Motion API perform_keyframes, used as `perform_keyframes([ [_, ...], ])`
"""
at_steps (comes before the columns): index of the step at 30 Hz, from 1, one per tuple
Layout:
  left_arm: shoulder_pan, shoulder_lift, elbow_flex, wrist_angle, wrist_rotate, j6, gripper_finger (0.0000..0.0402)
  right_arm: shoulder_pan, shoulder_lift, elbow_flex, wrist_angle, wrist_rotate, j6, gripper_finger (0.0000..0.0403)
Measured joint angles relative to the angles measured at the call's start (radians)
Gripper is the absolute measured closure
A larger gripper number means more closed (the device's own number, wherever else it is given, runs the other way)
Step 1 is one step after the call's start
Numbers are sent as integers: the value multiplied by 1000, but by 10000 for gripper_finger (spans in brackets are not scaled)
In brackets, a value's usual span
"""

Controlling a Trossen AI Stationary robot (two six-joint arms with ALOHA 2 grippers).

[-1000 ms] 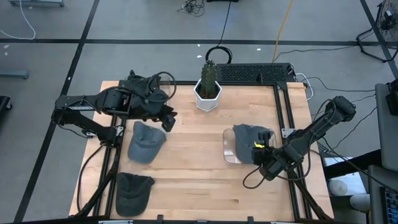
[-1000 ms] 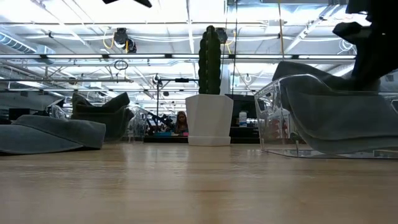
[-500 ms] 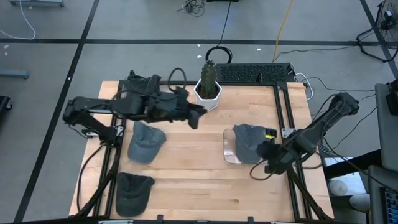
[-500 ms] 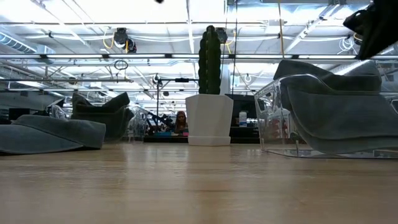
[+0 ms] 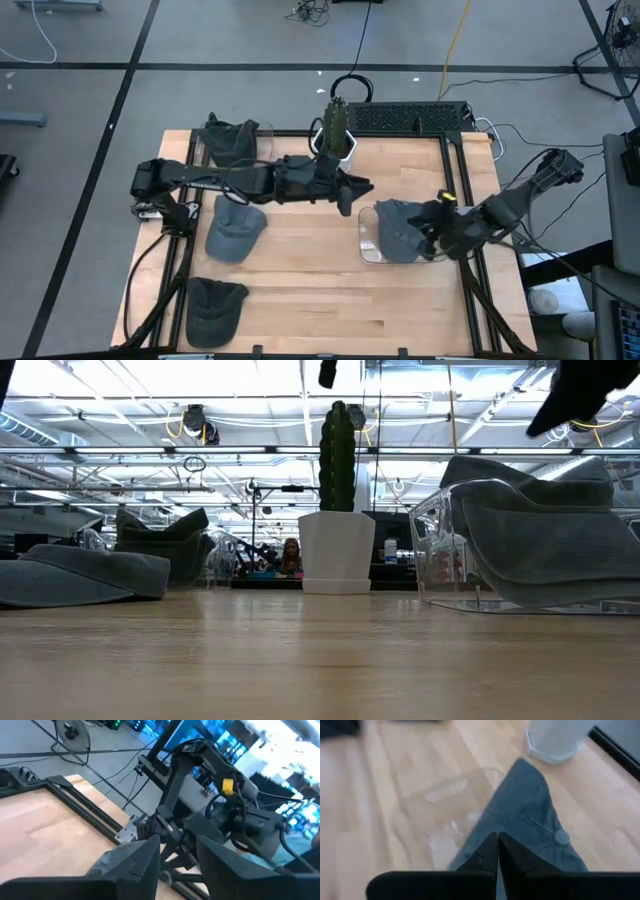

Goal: Pick & Place hat
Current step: Put the right gray cap into the bottom transparent bin

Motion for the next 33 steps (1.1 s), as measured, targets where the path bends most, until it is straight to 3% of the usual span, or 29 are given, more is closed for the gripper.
perform_keyframes([
  [5,37,-35,0,-28,64,119,266,-78,96,0,-1,-39,-85,402],
  [12,112,-110,0,-135,55,271,266,-209,165,-1,34,-74,-141,402],
  [21,188,-194,0,-296,61,272,266,-308,177,-104,296,-328,-237,403],
  [33,194,-230,1,-391,63,271,266,-309,170,-166,333,-330,-177,403],
])
